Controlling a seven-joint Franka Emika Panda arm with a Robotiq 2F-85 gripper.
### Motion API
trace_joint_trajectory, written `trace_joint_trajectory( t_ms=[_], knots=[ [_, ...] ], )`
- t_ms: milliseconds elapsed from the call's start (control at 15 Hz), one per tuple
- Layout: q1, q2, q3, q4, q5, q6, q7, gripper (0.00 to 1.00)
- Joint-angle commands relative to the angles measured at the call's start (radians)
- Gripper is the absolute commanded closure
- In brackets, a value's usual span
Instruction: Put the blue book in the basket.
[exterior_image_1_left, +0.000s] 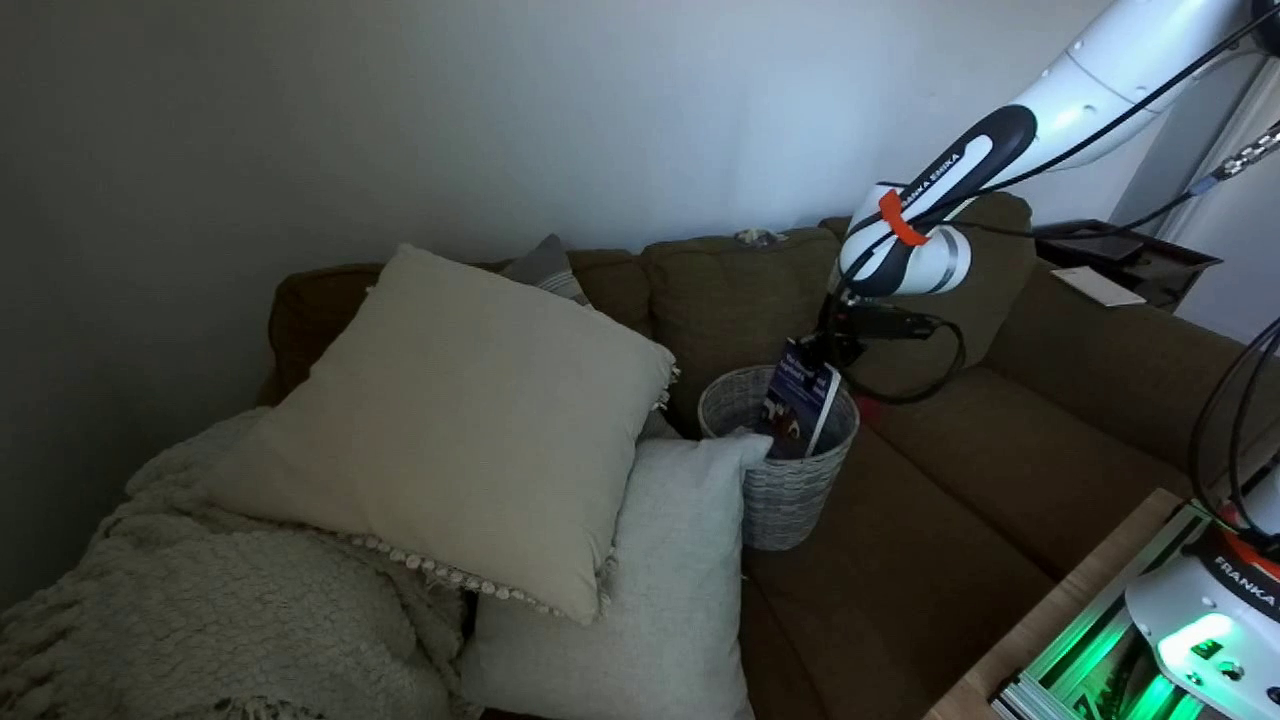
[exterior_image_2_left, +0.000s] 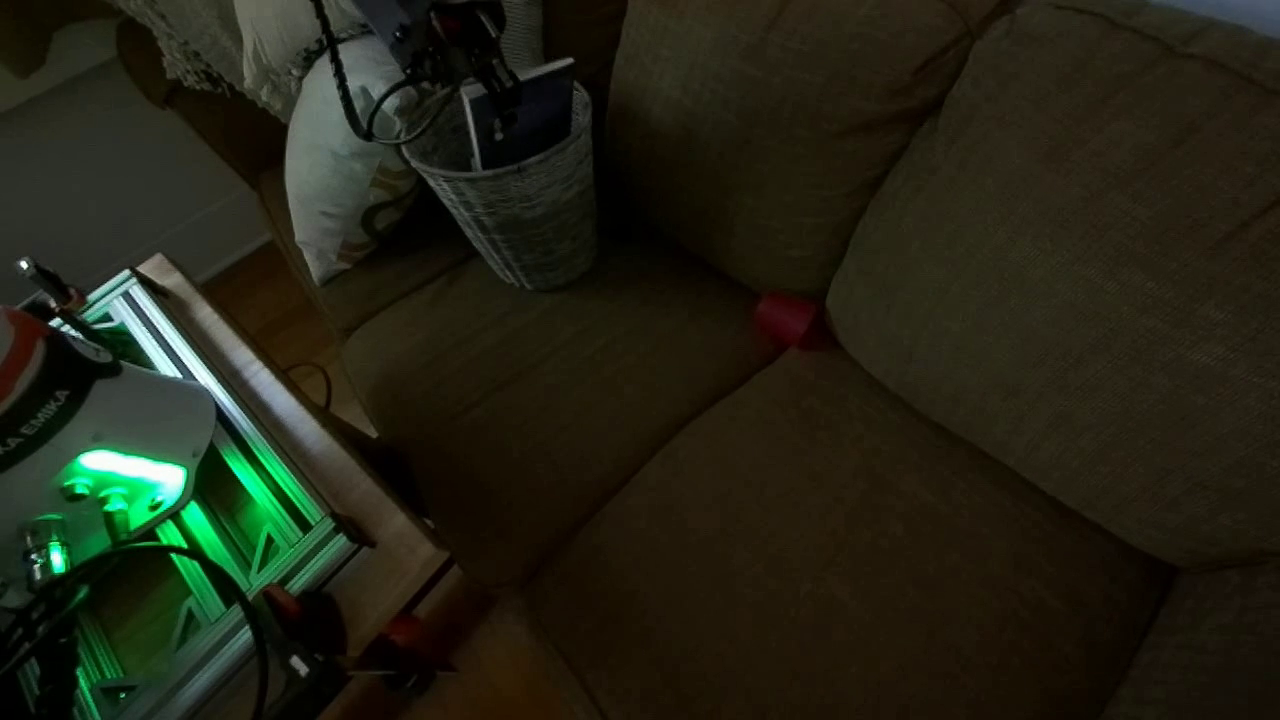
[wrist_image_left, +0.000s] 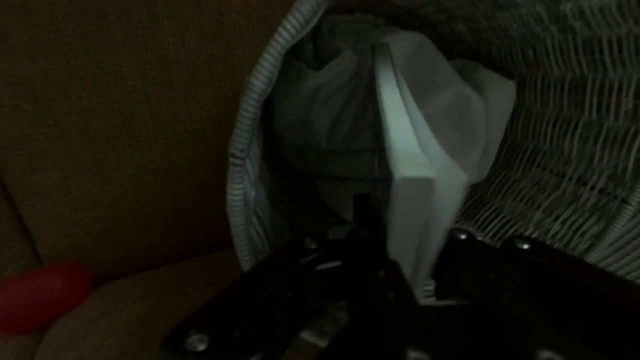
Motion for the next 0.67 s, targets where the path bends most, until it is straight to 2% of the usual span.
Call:
trace_joint_trajectory(
  t_ms=[0,267,400,533,600],
  knots=[
    [0.018,-0.127,-0.038,-0.043,-0.029,0.011,0.028,0.44],
    [0.044,-0.317,-0.028,-0.099,-0.046,0.003,0.036,0.12],
    [0.054,-0.41,-0.012,-0.13,-0.022,0.021,0.023,0.0],
    [0.069,-0.5,0.014,-0.157,0.06,0.026,-0.057,0.0],
    [0.063,-0.396,-0.005,-0.078,0.004,0.005,-0.004,0.01]
  ],
)
